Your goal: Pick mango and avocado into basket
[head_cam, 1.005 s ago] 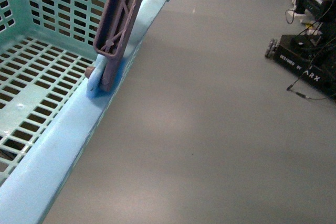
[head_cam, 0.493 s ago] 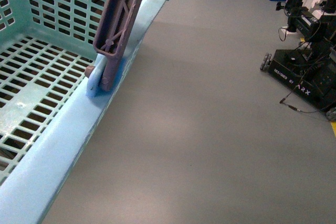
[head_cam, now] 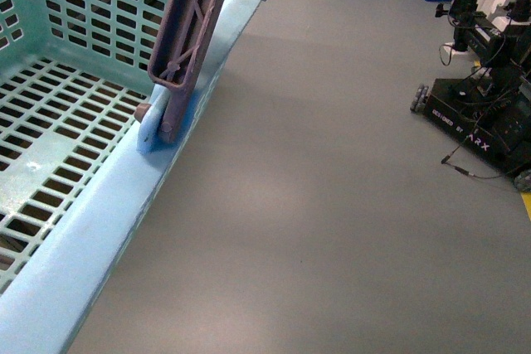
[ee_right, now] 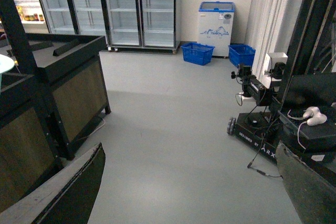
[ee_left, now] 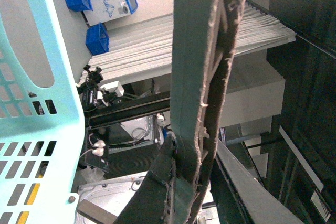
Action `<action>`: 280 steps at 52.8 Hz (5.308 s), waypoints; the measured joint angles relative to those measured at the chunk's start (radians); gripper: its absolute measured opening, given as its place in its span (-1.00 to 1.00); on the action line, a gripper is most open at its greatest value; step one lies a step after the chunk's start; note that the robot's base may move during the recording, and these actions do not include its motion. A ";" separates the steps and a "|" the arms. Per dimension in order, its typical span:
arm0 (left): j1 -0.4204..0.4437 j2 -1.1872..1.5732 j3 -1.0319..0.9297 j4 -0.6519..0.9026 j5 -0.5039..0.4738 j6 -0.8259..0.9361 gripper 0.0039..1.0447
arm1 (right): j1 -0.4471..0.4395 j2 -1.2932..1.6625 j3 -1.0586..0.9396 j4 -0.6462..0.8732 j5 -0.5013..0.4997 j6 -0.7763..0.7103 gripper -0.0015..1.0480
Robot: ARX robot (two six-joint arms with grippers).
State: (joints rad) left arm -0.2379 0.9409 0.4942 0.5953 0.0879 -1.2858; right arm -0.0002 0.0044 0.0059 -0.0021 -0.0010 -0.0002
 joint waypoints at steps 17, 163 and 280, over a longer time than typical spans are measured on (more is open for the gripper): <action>-0.006 0.000 0.000 0.000 0.018 -0.007 -0.73 | 0.000 0.000 0.000 0.000 0.003 0.000 0.85; -0.001 0.002 -0.005 0.000 0.000 -0.001 -0.74 | 0.000 0.000 0.000 0.001 0.000 0.000 0.85; -0.151 0.479 0.422 -0.412 0.281 1.100 -0.74 | -0.001 0.000 0.000 0.000 -0.002 0.000 0.85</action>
State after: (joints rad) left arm -0.3889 1.4197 0.9165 0.1829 0.3691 -0.1860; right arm -0.0010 0.0044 0.0059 -0.0025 -0.0032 -0.0006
